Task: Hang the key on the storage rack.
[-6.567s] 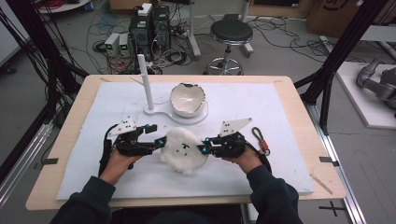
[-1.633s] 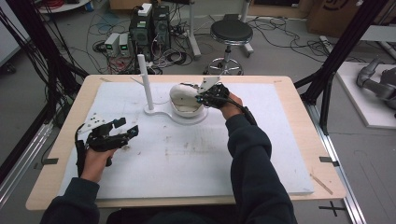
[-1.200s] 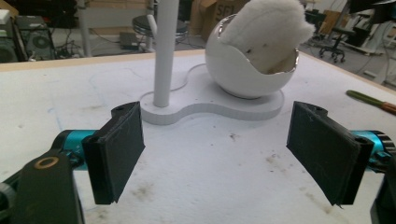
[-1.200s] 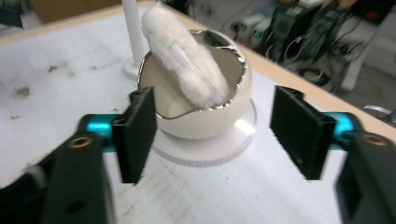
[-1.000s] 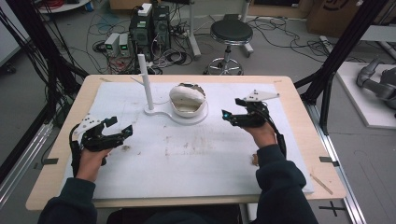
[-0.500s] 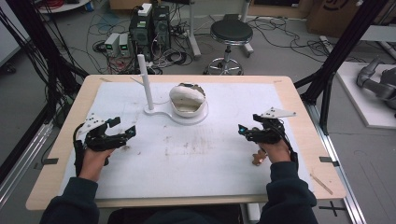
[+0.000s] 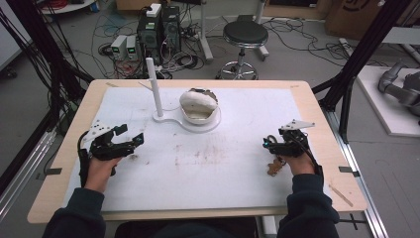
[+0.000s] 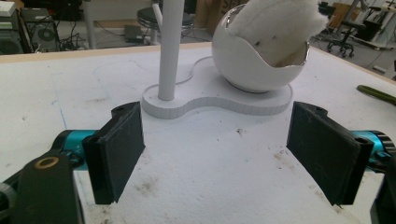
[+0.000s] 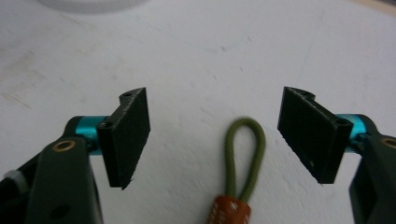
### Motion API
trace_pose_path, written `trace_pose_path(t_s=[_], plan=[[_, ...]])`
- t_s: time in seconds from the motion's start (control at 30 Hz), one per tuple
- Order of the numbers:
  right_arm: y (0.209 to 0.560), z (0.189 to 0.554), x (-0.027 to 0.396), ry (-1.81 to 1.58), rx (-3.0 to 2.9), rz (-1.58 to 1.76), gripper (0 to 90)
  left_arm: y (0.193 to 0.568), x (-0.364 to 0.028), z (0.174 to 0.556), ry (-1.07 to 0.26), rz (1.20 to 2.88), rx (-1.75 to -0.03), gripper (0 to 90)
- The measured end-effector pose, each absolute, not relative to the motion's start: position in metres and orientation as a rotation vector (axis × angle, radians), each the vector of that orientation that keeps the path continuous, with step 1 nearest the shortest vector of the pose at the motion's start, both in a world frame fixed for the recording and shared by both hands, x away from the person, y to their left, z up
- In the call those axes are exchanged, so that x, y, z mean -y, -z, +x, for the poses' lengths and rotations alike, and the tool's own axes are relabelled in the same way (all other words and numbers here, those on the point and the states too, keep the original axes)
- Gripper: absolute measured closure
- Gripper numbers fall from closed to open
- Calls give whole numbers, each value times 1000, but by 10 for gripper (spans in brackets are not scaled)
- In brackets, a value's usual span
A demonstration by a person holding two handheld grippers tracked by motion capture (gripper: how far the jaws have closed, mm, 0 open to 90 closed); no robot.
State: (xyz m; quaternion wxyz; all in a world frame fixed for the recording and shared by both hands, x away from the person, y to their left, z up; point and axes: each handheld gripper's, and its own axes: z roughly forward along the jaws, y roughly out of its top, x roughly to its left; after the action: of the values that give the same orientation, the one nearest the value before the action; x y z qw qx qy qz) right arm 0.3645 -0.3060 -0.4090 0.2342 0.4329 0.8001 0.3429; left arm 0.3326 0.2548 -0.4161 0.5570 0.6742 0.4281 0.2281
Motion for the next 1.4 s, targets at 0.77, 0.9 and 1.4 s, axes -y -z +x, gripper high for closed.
trace_pose_path(t_s=[0.77, 0.9, 1.4], plan=[[428, 363, 328, -761, -2343, 1347, 594, 416, -254, 332, -544, 1600, -1022, 189], [432, 364, 329, -727, -2367, 1388, 590, 417, -254, 332, -544, 1602, -1023, 190], [417, 365, 301, -1037, -2403, 1302, 745, 415, -248, 331, -487, 1587, -1006, 257]])
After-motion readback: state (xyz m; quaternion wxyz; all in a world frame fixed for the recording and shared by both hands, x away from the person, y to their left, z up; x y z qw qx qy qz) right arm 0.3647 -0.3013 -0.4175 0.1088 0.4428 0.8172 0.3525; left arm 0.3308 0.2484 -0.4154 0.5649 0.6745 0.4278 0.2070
